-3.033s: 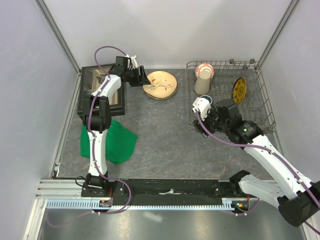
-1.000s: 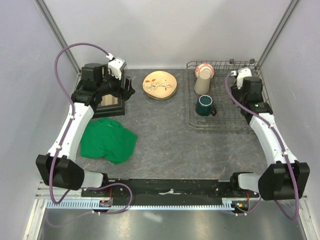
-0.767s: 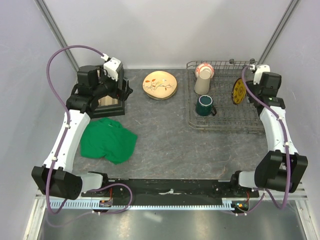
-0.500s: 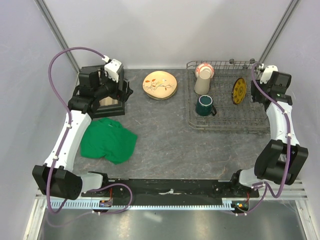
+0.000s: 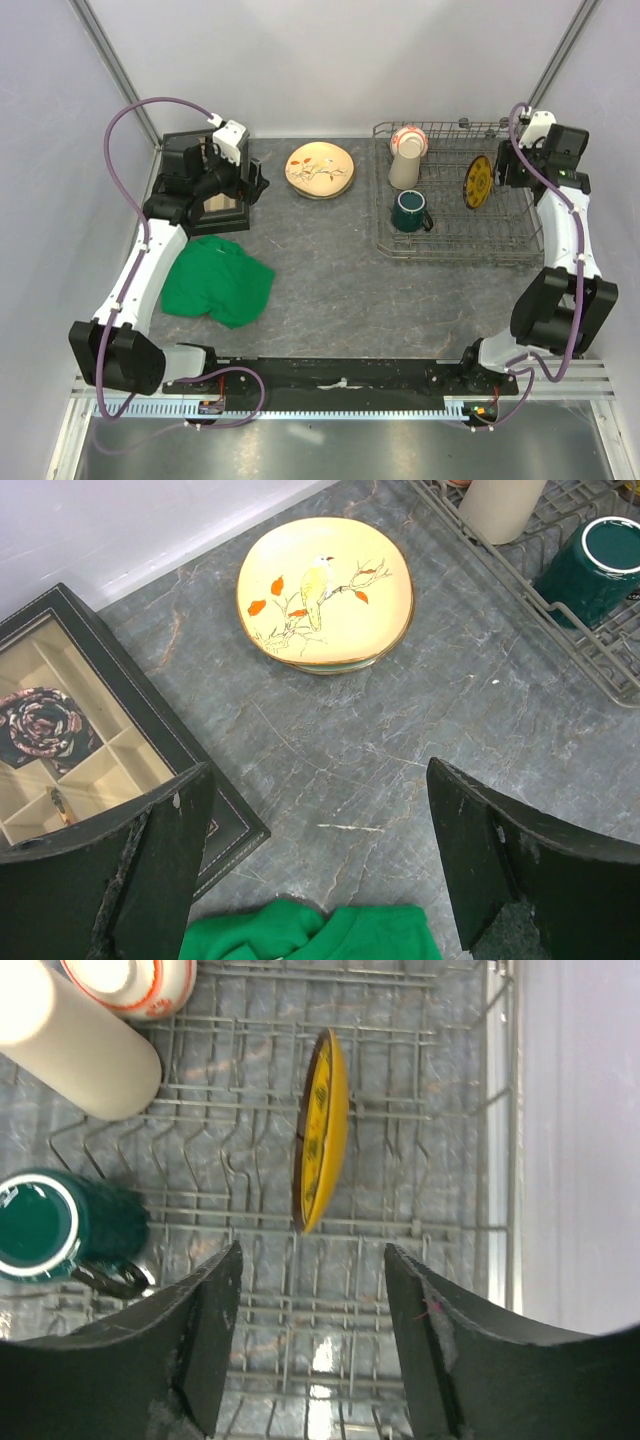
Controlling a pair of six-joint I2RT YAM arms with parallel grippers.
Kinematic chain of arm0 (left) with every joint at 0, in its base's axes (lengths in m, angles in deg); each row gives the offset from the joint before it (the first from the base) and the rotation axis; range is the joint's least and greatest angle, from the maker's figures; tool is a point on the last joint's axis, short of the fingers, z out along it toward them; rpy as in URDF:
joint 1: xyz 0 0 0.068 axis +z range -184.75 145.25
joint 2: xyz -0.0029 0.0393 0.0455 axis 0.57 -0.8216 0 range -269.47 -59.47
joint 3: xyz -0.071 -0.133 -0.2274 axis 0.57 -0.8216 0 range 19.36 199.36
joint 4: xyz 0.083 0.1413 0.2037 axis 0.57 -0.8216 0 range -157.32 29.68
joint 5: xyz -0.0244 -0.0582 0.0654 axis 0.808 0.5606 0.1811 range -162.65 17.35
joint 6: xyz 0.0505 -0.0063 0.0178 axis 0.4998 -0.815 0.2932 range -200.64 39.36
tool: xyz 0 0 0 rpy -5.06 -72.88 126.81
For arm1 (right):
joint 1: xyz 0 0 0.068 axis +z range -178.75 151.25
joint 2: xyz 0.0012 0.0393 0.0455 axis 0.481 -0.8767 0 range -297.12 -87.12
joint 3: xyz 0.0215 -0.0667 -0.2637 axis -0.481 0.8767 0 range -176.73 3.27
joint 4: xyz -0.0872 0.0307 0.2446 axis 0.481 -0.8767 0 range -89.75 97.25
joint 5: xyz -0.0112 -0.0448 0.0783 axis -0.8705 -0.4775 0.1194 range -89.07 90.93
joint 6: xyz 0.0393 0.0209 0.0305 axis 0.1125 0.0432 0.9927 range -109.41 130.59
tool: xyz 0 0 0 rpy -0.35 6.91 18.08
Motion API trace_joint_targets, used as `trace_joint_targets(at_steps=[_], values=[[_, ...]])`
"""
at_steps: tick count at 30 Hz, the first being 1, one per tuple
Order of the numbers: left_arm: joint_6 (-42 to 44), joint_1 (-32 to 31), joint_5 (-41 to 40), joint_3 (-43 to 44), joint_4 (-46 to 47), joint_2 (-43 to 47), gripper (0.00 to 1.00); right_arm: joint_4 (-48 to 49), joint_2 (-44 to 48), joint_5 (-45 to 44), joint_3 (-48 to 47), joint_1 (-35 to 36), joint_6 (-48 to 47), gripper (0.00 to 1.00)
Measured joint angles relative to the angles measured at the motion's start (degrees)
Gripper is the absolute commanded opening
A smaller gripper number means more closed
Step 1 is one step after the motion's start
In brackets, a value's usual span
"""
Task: Unload the mixed dishes from the dish rack
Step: Pick up the plate from the dish rack.
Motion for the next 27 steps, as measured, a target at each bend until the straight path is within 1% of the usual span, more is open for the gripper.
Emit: trace_joint_targets(at_steps=[5, 13, 20, 27], values=[[0.00, 0.00, 0.02, -0.85, 1.36, -1.07, 0.92, 0.17, -5.75, 2.03, -3.19, 0.00, 1.70, 0.61], [0.02, 0.00, 0.02, -1.33, 2.86, -2.99, 0.92, -0.24, -13.81, 4.24, -6.99, 0.00, 3.96, 0.59], [0.02, 0.00, 0.02, -1.33, 3.45, -4.81, 0.92, 0.52, -18.25, 3.37, -11.17, 0.17, 4.44, 0.56], [0.02, 0.00, 0.02, -1.33, 3.98, -5.68, 0.92, 1.46, -22.03, 1.27, -11.87, 0.90, 4.37, 0.54]])
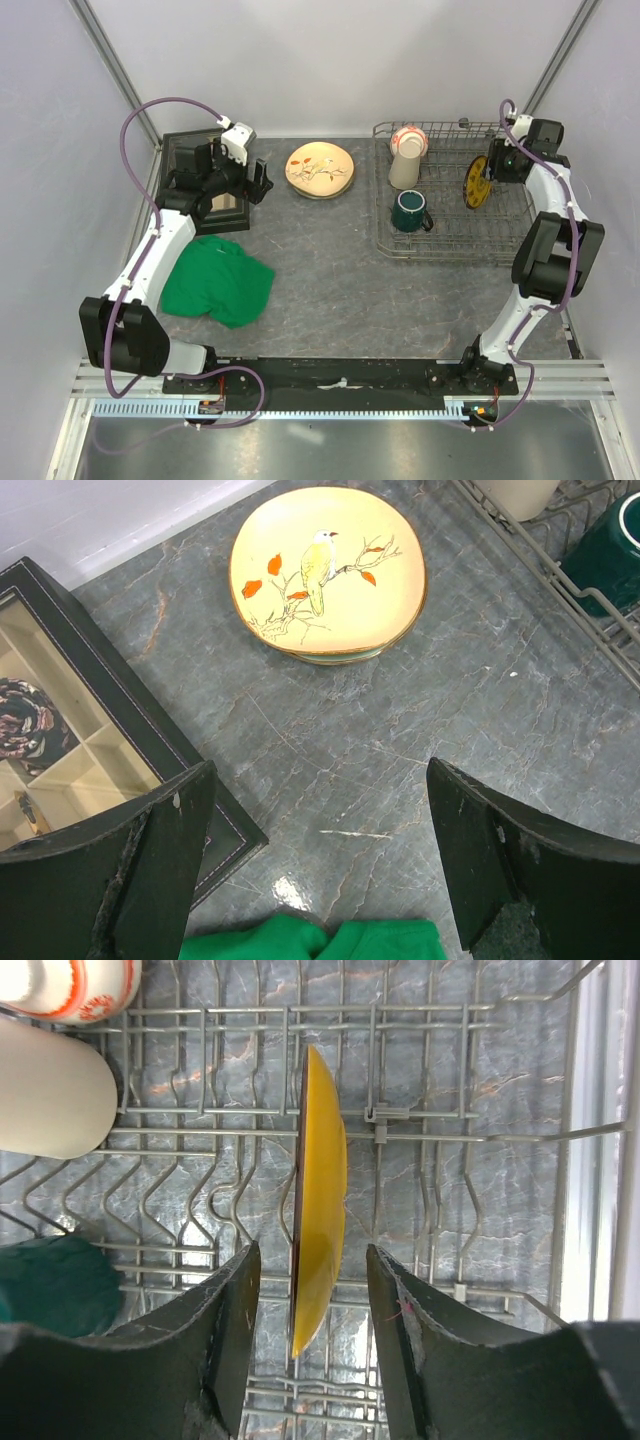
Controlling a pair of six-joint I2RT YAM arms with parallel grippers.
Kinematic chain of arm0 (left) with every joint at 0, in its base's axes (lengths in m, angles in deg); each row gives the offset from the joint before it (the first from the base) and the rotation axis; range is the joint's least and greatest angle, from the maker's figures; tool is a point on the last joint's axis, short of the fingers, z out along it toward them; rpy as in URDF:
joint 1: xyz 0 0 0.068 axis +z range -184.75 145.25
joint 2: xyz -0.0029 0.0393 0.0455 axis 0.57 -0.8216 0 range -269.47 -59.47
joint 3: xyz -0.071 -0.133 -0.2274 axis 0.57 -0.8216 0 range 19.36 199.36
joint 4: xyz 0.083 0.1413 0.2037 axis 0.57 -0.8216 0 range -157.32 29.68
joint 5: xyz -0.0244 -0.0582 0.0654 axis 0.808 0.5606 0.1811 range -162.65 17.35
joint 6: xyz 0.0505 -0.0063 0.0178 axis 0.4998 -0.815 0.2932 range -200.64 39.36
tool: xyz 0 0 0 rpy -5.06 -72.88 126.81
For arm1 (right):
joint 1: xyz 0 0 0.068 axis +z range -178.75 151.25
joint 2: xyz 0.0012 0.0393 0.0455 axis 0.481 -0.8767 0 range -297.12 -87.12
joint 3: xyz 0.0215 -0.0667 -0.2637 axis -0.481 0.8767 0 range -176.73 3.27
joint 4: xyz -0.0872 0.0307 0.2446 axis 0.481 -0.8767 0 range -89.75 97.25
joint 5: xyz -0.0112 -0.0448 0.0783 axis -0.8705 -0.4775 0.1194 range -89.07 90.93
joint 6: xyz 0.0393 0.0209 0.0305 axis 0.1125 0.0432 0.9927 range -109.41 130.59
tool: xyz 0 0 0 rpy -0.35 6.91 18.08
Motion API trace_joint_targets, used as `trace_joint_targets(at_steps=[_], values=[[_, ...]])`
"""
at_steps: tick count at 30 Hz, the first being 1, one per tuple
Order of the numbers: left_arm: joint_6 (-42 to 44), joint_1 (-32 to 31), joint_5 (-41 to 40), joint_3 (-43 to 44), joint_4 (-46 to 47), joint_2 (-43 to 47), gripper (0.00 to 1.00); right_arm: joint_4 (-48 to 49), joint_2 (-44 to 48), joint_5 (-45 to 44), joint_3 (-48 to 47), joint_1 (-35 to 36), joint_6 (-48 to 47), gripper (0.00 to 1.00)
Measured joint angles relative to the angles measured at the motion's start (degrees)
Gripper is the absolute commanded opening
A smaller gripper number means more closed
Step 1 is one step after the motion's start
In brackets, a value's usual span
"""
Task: Unload the mixed dishes from the dish rack
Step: Pick up the plate from the dish rack.
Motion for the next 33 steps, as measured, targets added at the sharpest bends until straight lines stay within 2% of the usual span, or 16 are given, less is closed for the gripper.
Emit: trace_joint_targets(at_steps=[6, 22, 33], values=[[0.00, 0.00, 0.00, 0.00, 0.20, -0.22, 0.92, 0.61, -2.01, -1.90, -0.02, 1.16, -0.26, 0.49], [0.02, 0.00, 0.00, 0.00, 0.20, -1.03, 0.92, 2.73, -3.63, -7.26, -0.24, 2.29, -1.55, 0.17], [0.00, 0.00, 0.00, 0.00, 0.20, -1.05, 0.92, 3.45, -3.21, -10.82, -0.24, 3.76, -3.52, 0.07]])
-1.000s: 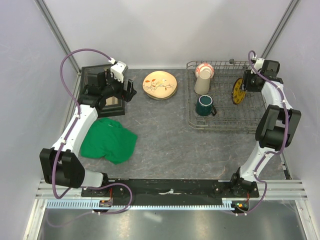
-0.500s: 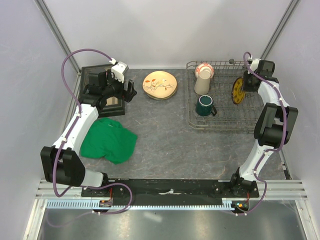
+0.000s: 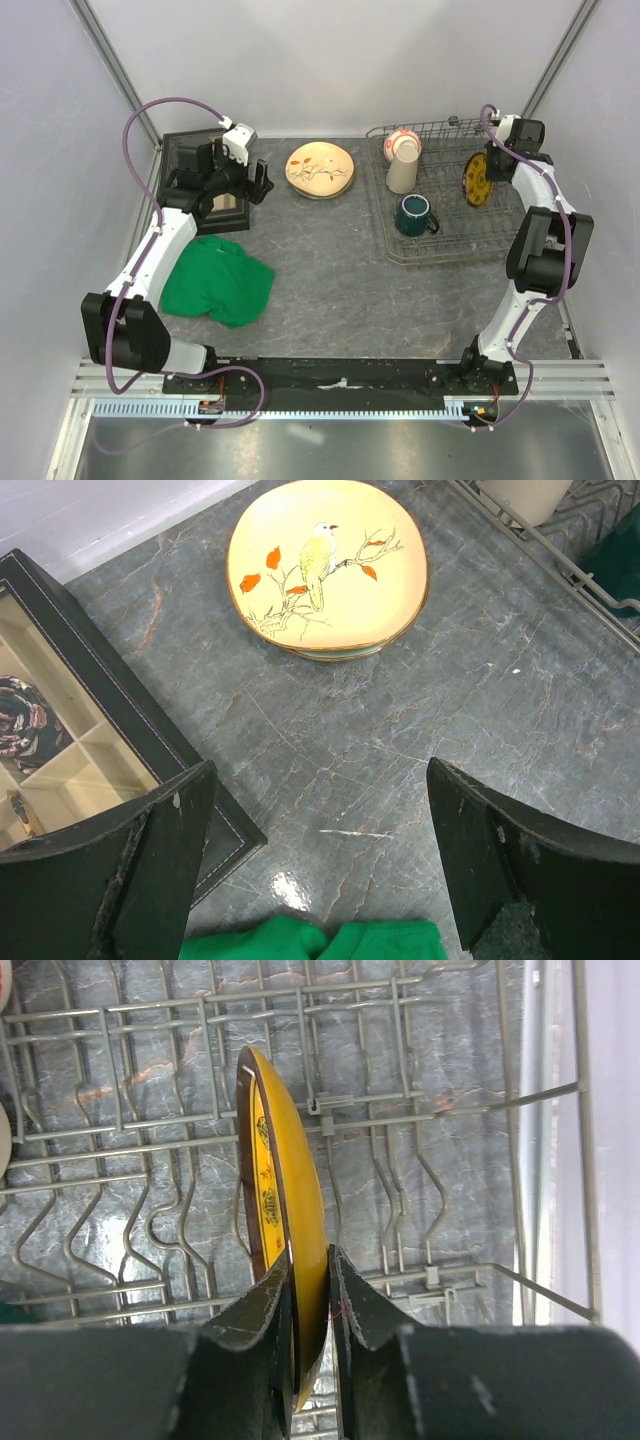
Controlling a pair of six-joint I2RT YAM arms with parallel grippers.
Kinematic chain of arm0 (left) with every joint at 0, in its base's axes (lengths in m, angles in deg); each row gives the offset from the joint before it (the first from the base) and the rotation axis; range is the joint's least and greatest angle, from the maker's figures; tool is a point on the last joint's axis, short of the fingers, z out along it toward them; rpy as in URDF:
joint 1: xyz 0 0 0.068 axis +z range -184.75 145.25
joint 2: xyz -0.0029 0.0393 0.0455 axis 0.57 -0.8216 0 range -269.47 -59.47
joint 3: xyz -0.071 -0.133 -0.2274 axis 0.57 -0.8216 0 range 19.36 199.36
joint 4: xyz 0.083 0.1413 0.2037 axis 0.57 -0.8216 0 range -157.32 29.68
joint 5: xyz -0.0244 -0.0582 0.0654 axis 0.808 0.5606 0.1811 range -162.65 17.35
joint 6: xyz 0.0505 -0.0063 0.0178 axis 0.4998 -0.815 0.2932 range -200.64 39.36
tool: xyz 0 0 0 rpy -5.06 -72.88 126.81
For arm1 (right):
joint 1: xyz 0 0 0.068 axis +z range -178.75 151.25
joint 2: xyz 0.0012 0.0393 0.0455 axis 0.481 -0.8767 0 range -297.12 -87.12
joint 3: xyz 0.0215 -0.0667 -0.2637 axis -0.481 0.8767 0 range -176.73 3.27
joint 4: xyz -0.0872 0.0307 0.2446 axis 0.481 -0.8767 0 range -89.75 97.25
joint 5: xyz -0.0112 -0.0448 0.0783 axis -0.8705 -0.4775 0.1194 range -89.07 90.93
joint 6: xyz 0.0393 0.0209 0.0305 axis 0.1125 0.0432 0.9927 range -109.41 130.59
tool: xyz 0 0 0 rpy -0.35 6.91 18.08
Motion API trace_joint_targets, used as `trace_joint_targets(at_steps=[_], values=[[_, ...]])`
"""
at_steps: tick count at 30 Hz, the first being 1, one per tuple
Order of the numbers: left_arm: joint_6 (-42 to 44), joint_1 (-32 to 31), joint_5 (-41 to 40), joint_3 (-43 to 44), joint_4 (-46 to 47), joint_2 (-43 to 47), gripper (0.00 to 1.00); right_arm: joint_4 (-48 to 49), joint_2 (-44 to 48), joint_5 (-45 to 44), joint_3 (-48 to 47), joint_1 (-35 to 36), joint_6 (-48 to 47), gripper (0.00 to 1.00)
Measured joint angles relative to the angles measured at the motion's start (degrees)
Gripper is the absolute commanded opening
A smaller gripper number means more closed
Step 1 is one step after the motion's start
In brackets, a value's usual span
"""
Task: Unload the mixed dishes from the dish rack
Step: Pick up the plate from the dish rack, then place the plate at the center of the board.
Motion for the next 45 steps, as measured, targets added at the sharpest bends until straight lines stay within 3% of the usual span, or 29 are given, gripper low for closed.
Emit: trace_joint_targets(at_steps=[8, 20, 25, 36, 45], values=[[0.02, 0.00, 0.02, 0.00, 0.00, 0.02, 0.92, -0.96, 3.74, -5.33, 0.00, 2.21, -0.35, 0.00], [0.02, 0.00, 0.28, 0.00, 0.00, 0.00, 0.91, -2.84, 10.60, -9.99, 0.00, 6.67, -0.42, 0.00], [0.13, 0.00, 5.35, 0.11, -0.26, 0.00, 0.89, -5.46, 15.78, -8.98, 0.00, 6.64, -0.46, 0.00], [4.00, -1.20, 23.06, 10.25, -6.12, -2.36, 0.88, -12.96, 35.41, 8.41, -0.09, 10.25, -3.50, 0.00], [8.13, -6.60, 29.24, 15.98, -9.49, -5.90, 0.88, -20.83, 39.12, 21.35, -0.61, 16.72, -8.50, 0.00]])
